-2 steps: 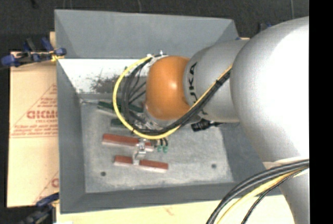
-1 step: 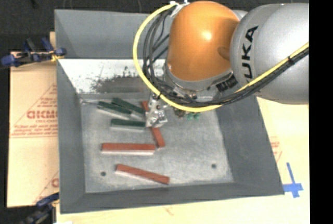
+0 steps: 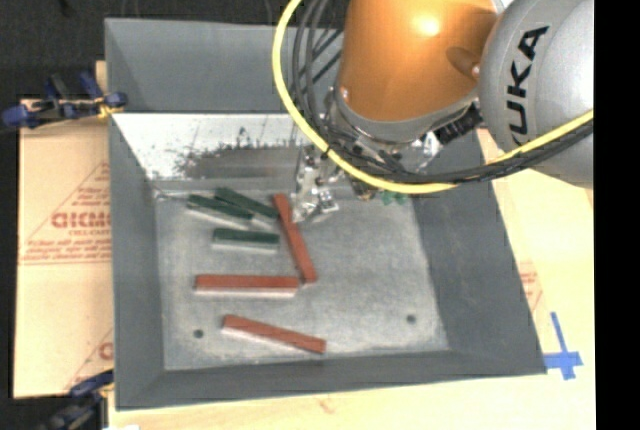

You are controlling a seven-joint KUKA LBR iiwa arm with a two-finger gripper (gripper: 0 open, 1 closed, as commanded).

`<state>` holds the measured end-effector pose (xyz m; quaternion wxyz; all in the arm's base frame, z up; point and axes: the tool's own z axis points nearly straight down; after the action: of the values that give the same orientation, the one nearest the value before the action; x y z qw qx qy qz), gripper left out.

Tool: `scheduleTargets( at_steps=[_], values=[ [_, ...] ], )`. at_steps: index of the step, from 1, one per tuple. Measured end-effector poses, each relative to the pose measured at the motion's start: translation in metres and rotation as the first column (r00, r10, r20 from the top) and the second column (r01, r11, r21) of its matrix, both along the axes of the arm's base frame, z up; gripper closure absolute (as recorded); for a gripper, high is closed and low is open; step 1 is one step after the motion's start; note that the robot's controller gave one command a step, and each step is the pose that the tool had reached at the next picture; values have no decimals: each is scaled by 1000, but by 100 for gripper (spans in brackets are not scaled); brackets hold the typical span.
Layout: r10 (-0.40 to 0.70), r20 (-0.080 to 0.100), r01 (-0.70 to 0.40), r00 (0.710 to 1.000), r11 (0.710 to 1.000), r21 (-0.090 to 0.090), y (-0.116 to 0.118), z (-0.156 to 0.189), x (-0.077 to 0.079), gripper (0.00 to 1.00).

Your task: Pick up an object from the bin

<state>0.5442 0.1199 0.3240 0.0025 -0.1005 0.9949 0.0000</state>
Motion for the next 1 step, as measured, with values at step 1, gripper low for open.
scheduleTargets(
  at_steps=[1],
  values=[
    [198, 6, -198, 980, 980, -1, 20, -139, 61, 0]
  ],
)
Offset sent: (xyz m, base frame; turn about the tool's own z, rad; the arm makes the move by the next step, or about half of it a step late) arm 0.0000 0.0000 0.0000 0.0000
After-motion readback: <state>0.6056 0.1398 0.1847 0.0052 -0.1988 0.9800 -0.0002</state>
